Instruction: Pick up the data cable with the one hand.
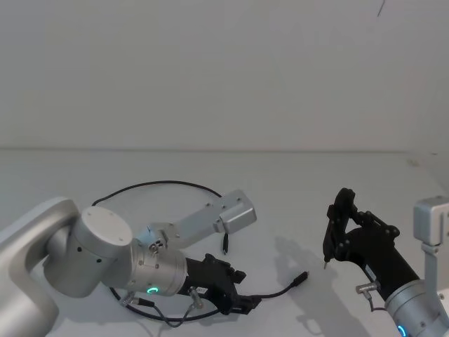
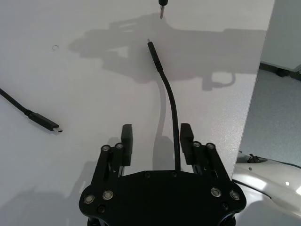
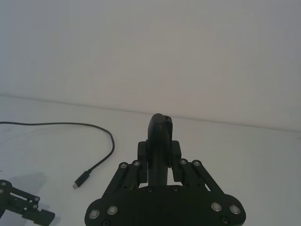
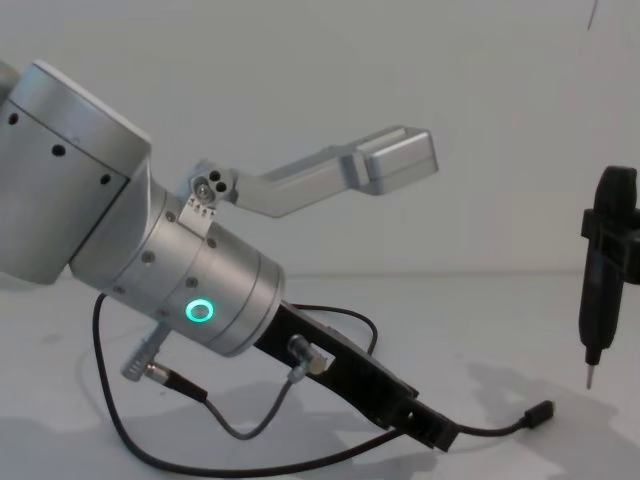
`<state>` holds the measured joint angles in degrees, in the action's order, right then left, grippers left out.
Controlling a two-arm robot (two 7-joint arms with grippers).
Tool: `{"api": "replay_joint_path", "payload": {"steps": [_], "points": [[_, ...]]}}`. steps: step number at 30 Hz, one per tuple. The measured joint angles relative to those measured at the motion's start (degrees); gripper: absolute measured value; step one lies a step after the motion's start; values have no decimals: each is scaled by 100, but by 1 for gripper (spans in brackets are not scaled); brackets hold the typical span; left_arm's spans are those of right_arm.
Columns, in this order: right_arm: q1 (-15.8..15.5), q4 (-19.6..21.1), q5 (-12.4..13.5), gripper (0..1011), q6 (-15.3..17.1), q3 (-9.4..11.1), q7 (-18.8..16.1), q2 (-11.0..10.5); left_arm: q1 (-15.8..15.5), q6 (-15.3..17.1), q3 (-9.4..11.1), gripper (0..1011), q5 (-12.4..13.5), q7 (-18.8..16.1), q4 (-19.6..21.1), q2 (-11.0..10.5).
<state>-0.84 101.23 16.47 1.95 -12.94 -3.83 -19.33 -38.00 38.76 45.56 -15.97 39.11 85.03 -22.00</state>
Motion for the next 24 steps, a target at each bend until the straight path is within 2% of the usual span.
{"api": "replay_joint_path", "payload": {"steps": [2,4,5,9,15,19,24], "points": [[0,0,0,279,0,0,0,0,-8,9,9,546,3,0,-8,6],[0,0,0,279,0,0,0,0,-12,12,14,509,5,0,-14,10],[0,0,0,279,0,0,0,0,-13,13,16,451,5,0,-16,11],[0,0,0,279,0,0,0,0,-22,19,27,366,8,0,-26,17],[0,0,0,279,0,0,0,0,-30,27,38,128,13,0,-39,25],[0,0,0,279,0,0,0,0,-31,30,42,40,15,0,-44,27],[0,0,0,279,0,0,0,0,-33,31,46,38,15,-1,-45,27]]}}
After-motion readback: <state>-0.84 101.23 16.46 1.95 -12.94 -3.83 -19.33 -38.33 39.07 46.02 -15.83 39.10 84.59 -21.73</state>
